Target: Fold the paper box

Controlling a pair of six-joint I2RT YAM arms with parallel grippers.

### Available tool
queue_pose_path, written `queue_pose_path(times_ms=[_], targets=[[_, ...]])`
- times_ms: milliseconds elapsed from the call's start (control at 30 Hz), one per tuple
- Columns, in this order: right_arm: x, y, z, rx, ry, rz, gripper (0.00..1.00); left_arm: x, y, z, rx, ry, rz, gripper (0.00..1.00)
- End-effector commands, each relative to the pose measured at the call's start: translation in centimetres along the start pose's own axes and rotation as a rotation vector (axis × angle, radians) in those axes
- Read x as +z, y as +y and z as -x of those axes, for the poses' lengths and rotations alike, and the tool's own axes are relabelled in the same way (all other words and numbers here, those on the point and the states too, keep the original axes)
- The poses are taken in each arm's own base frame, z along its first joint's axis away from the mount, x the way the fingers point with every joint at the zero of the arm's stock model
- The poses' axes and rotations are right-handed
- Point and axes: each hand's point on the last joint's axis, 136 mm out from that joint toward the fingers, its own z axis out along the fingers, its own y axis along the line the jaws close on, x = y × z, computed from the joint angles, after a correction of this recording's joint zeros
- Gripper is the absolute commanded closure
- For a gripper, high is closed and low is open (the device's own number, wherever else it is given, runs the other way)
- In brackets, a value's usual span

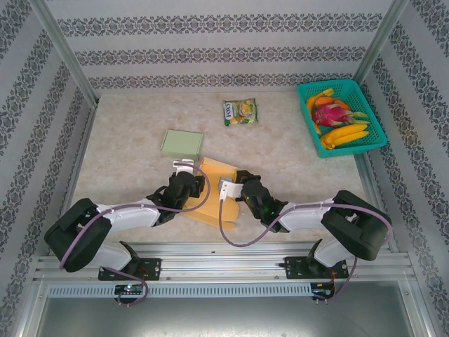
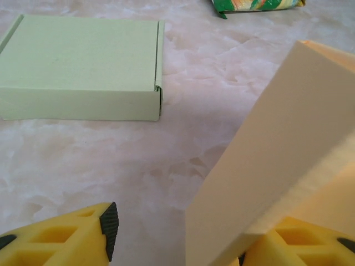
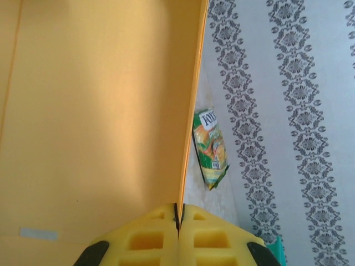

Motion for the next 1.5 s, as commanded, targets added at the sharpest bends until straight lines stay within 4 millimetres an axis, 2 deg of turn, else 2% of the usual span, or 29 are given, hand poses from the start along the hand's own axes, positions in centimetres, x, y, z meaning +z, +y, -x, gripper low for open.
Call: queue_pose_path(times_ms=[0,100,267,500,633,800,900,1133,1367,1467], targets=[[-0.1,1.5,-4.8,-0.067,0.201,0.038,1.00,-0.2,1.7,1.7,0.038,-0.058,0.120,0.41],[-0.1,1.8,-4.6,-0.069,0.195,0.057,1.00,0.0,1.4,2.1,0.059,-0.065,0.116,0.41],[-0.2,2.3,-4.4,-0.074,0.189,0.097,1.00,-0.2,-0.5,3.0,0.070,-0.078,0.021,0.41],[-0.2,3.0,-4.1,-0.064,0.182,0.155,1.00,-1.8,-1.8,4.5,0.049,-0.115,-0.084,0.37],[-0.2,3.2,-4.1,-0.064,0.184,0.165,1.00,-2.8,-1.8,5.0,0.026,-0.133,-0.107,0.35],[-0.4,2.7,-4.0,-0.062,0.177,0.143,1.00,-2.2,-2.5,3.8,0.043,-0.082,-0.136,0.35],[-0.7,1.3,-3.6,-0.057,0.162,0.074,1.00,-2.1,-3.4,3.0,0.041,-0.063,-0.191,0.35],[-2.6,-1.0,-1.4,-0.071,0.087,-0.005,1.00,-3.3,-4.2,2.5,0.064,-0.079,-0.248,0.36],[-2.6,-1.0,-1.3,-0.070,0.091,0.000,1.00,-3.7,-5.0,2.2,0.078,-0.072,-0.268,0.37],[-2.6,-1.0,-1.2,-0.069,0.090,0.004,1.00,-3.2,-5.1,1.9,0.093,-0.069,-0.245,0.37]])
